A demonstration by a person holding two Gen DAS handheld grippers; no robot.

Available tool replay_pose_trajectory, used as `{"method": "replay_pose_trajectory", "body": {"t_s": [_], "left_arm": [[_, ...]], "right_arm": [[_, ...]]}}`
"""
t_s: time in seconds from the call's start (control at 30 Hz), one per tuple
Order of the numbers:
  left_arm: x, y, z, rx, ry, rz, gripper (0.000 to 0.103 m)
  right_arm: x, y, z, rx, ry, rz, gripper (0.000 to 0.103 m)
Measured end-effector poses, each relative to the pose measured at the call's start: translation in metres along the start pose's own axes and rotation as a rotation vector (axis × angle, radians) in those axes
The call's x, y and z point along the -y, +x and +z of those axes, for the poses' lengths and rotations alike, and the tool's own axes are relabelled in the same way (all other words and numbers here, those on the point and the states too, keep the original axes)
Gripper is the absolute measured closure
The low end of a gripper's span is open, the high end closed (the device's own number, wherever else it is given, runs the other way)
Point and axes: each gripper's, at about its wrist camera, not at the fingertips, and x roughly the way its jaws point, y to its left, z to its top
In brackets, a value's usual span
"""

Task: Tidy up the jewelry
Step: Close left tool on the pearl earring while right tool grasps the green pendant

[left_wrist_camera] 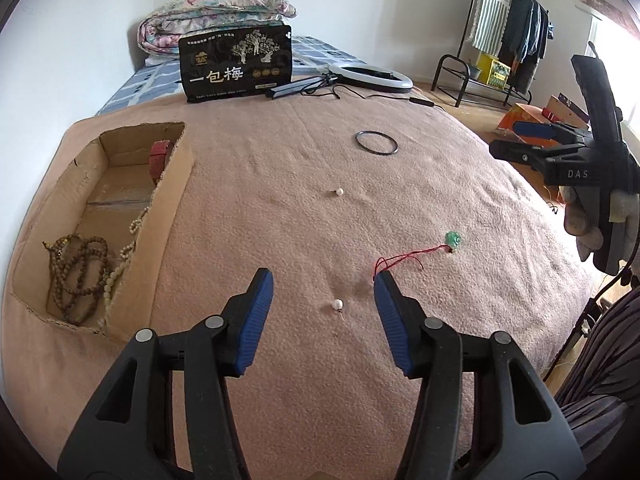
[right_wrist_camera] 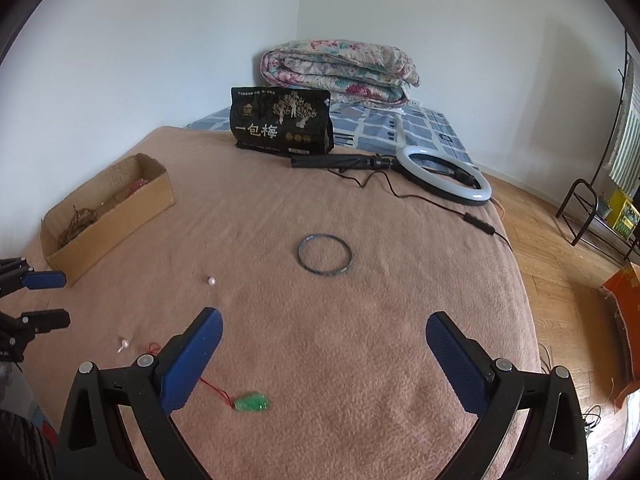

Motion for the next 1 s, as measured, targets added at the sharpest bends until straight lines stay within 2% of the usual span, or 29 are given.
{"method": "replay_pose_trajectory", "body": {"t_s": [0.1,0.27,0.37,0.5,0.7,1.0], "left_arm": [[0.005,0.009,-0.004,-0.023,0.014,-0.016,0.065],[0.01,0.023,-0.01,-0.057,0.024,-0.055,0.078],[0.013,0.036,-0.014,-0.088,0.026,-0.07,0.084],[0.013,0.052,-0.017,-0.112,0.018,-0.075,0.087],[0.014,0.067,-0.019,-0.131,0.03,-0.047,0.088],[0.006,0.081,-0.023,-0.147,0.022,-0.024,0.095]], "right_arm": [[-0.002,0.002,-0.02,-0.013,-0.006,0.023,0.0],[-0.011,0.012,-0.047,-0.048,0.007,0.09,0.0],[-0.017,0.021,-0.055,-0.074,0.02,0.139,0.004],[-0.021,0.034,-0.06,-0.112,0.039,0.19,0.014],[-0.029,0.043,-0.064,-0.136,0.034,0.224,0.024],[-0.046,0.053,-0.07,-0.171,-0.017,0.233,0.04]]}}
